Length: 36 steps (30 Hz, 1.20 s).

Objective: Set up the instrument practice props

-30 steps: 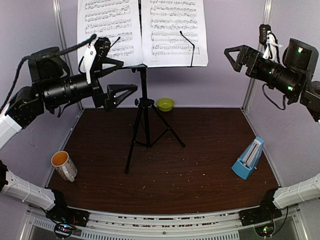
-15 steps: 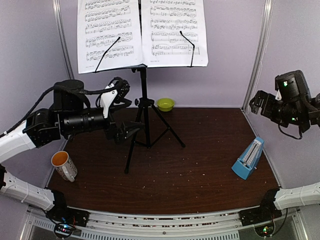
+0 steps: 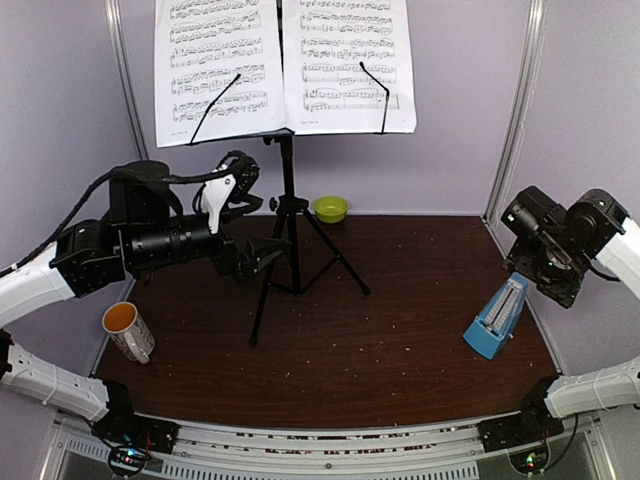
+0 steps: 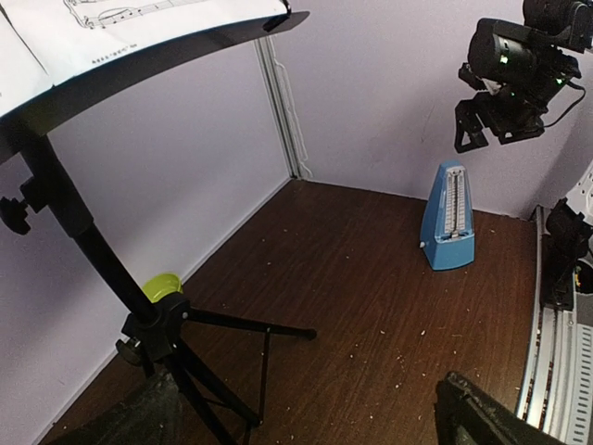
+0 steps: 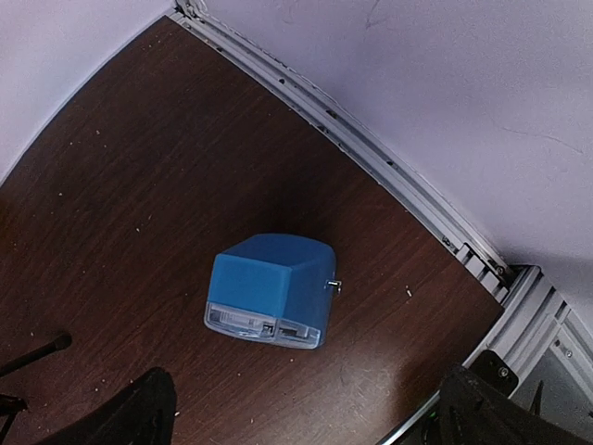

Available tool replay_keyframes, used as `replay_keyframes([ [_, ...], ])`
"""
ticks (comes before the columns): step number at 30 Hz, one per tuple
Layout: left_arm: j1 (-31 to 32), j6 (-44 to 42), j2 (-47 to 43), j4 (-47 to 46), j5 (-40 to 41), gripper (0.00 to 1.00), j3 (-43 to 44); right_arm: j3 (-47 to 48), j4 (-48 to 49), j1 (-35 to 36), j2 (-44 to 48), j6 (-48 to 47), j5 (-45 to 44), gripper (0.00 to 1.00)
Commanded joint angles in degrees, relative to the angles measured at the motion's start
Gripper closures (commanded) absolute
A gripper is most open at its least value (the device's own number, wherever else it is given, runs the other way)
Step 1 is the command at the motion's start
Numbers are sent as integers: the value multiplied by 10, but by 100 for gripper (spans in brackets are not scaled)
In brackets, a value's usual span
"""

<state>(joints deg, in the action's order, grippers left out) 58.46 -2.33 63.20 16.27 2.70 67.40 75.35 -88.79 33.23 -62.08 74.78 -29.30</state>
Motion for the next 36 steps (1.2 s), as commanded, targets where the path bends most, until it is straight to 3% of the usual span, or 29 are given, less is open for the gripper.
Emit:
replay_keyframes([
  [1, 1, 2, 6, -32, 1, 2, -3, -11, 20, -18, -21, 26, 4, 0],
  [8, 1, -6, 6, -23, 3, 2, -1, -34, 98, -50, -55, -5, 17, 0],
  [20, 1, -17, 7, -19, 5, 2, -10, -83, 138, -65, -106, -4, 20, 1],
  [31, 0, -23, 7, -19, -1, 2, -28, -128, 170, -71, -134, -8, 12, 16],
  [36, -4, -21, 4, -24, -5, 2, -37, -122, 170, -71, -139, -10, 8, 28],
])
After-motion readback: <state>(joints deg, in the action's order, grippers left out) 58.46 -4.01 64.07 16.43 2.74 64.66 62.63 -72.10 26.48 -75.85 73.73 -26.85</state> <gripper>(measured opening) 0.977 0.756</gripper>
